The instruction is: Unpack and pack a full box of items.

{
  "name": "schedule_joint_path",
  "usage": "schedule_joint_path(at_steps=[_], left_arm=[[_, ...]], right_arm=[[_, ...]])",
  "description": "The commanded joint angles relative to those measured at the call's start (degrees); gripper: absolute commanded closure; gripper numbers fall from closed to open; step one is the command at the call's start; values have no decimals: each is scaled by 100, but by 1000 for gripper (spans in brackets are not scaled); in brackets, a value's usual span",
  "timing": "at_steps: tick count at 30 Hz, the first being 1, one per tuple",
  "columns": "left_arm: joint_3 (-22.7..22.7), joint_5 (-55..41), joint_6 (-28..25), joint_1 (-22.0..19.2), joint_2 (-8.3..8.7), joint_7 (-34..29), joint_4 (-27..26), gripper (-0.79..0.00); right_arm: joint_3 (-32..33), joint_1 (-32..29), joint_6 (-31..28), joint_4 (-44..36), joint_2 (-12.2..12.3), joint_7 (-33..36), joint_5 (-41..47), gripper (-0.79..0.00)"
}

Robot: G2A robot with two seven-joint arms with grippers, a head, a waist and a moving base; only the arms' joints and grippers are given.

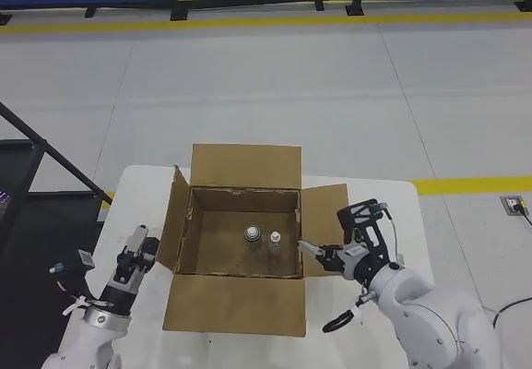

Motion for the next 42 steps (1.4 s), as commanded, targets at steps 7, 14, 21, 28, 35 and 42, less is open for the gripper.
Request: schedule_joint_path(at_steps=[7, 14, 21, 28, 35, 42], left_arm=[[389, 414, 198, -265, 14, -282, 282, -785], [629, 680, 242, -395, 9, -198, 502, -785], [775, 889, 301, -500, 7, -88, 665, -785], [918, 1009, 316, -568, -1, 28, 763, -785], [986, 1062, 332, -602, -5, 125, 804, -785], [950, 908, 368, -616, -9, 231, 842, -785]], right_arm=[[684, -237, 328, 544, 13, -629, 1002, -785], [965, -11, -366, 1423, 63, -553, 2067, -785], [1057, 207, -1327, 1694, 114, -535, 3130, -785], [736, 554, -1939, 1781, 156, -209, 3806, -785], [-167, 1124, -1558, 1889, 119, -312, 3198, -785], [-933, 1620, -1164, 2280, 31, -649, 2890, -785]])
